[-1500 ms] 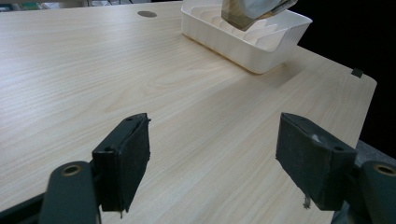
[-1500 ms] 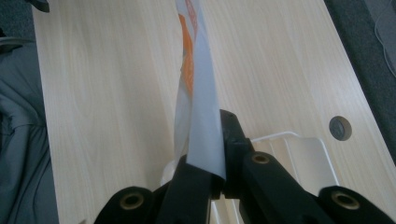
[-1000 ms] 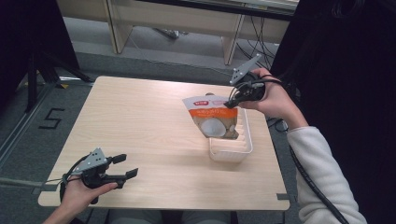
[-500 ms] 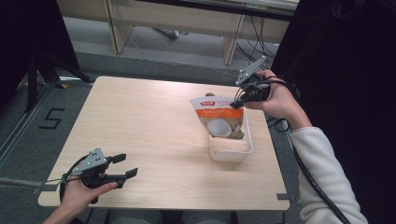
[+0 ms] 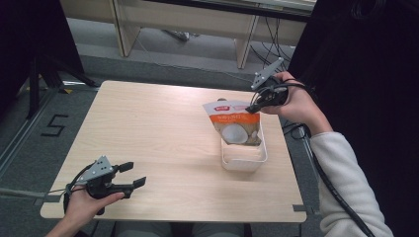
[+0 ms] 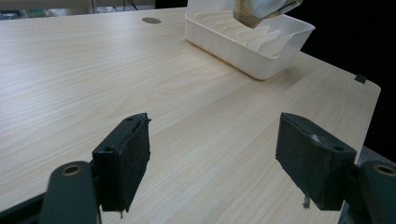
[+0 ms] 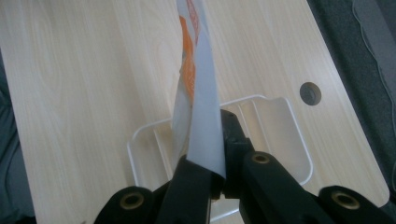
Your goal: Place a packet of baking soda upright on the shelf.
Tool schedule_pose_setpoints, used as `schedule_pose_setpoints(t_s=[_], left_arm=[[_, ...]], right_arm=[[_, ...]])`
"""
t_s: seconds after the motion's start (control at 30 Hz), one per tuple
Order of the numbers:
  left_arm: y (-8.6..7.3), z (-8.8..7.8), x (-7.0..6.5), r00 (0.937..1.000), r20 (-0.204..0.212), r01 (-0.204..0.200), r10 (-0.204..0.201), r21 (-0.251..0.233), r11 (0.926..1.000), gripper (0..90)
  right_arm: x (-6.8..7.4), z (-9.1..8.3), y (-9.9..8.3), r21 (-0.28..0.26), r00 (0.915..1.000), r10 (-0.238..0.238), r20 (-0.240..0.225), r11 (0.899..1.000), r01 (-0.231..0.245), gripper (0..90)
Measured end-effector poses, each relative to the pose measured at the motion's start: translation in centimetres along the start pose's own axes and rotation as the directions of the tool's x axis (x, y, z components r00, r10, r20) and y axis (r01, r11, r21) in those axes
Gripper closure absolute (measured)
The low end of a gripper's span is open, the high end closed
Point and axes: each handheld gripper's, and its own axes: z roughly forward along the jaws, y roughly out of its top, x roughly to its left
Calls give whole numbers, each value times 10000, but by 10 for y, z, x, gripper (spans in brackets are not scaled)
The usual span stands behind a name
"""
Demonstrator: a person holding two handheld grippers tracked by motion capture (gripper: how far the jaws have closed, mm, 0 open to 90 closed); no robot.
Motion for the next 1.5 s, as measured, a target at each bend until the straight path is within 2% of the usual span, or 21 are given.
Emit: schedule_pose_setpoints(t_s=[0.13, 0.17, 0.23, 0.27, 0.4, 0.43, 0.47, 0.63, 0.77, 0.8, 0.83, 0.9, 0.93, 1.07, 1.1, 1.13, 1.3, 1.33, 1.43, 1.47, 1.5], left_arm=[[-1, 0, -1, 9996, -66, 285, -285, 2, 9996, 253], [-1, 0, -1, 9996, -65, 274, -274, 18, 9996, 253], [-1, 0, -1, 9996, -53, 265, -265, 2, 9996, 254], [-1, 0, -1, 9996, -57, 270, -270, -2, 9996, 253], [-1, 0, -1, 9995, -89, 289, -289, 19, 9996, 253], [0, 0, 0, 9999, -21, 120, -120, 11, 9999, 253], [-1, 0, -1, 9996, -63, 286, -286, 0, 9996, 253], [-1, 0, -1, 9996, -56, 264, -264, 0, 9997, 253], [-1, 0, -1, 9996, -54, 262, -262, -3, 9997, 253], [-1, 0, -1, 9996, -53, 267, -267, -10, 9996, 253], [0, 0, -1, 9996, -53, 263, -263, -10, 9997, 253], [0, 0, -1, 9996, -50, 264, -264, -13, 9997, 253], [-1, 0, -1, 9996, -47, 267, -267, -14, 9996, 253], [-1, 0, -1, 9996, -53, 287, -287, -17, 9996, 253], [-1, 0, -1, 9996, -54, 284, -284, -18, 9996, 253], [-1, 0, -1, 9996, -48, 278, -278, -12, 9996, 253], [0, 0, -1, 9996, -51, 277, -277, -20, 9996, 253], [0, 0, -1, 9996, -53, 279, -279, -18, 9996, 253], [-1, 0, -1, 9996, -49, 282, -282, -13, 9996, 253], [-1, 0, -1, 9996, -48, 278, -278, -16, 9996, 253], [0, 0, -1, 9996, -48, 272, -272, -16, 9996, 253]], right_arm=[[0, 3, -1, 123, 10000, -53, 36, 9999, 53, 900], [-2, 4, -1, 101, 9998, -188, 16, 9998, 188, 900], [-2, 5, -3, 150, 10000, -66, -33, 9999, 67, 900], [-3, 6, -3, 111, 9997, -233, -94, 9997, 234, 900], [-3, 6, -4, 221, 9998, -178, -48, 9996, 179, 900], [-3, 6, -4, 205, 9998, -198, -89, 9996, 200, 900], [-3, 6, -4, 213, 9997, -201, -122, 9996, 204, 900], [-3, 9, -3, 147, 9992, -356, -199, 9992, 359, 900], [-3, 14, -1, 285, 9990, -375, -229, 9989, 382, 900], [-3, 14, 0, 417, 9983, -361, -447, 9984, 380, 900], [-3, 14, 0, 272, 9988, -420, -238, 9987, 426, 900], [-3, 16, 0, 316, 9985, -488, -248, 9983, 495, 900], [-4, 17, 1, 402, 9972, -584, -462, 9974, 602, 900], [-4, 19, 0, 610, 9976, -523, -444, 9966, 549, 900], [-6, 20, 0, 542, 9950, -859, -503, 9946, 886, 900], [-4, 19, -1, 654, 9978, -492, -435, 9965, 519, 900], [-6, 19, -2, 596, 9968, -658, -443, 9959, 684, 900], [-5, 19, -3, 610, 9981, -494, -368, 9968, 516, 900], [-7, 21, -2, 622, 9960, -782, -437, 9948, 809, 900], [-6, 20, -3, 660, 9981, -515, -346, 9964, 537, 900], [-6, 21, -3, 663, 9977, -576, -344, 9960, 598, 900]])
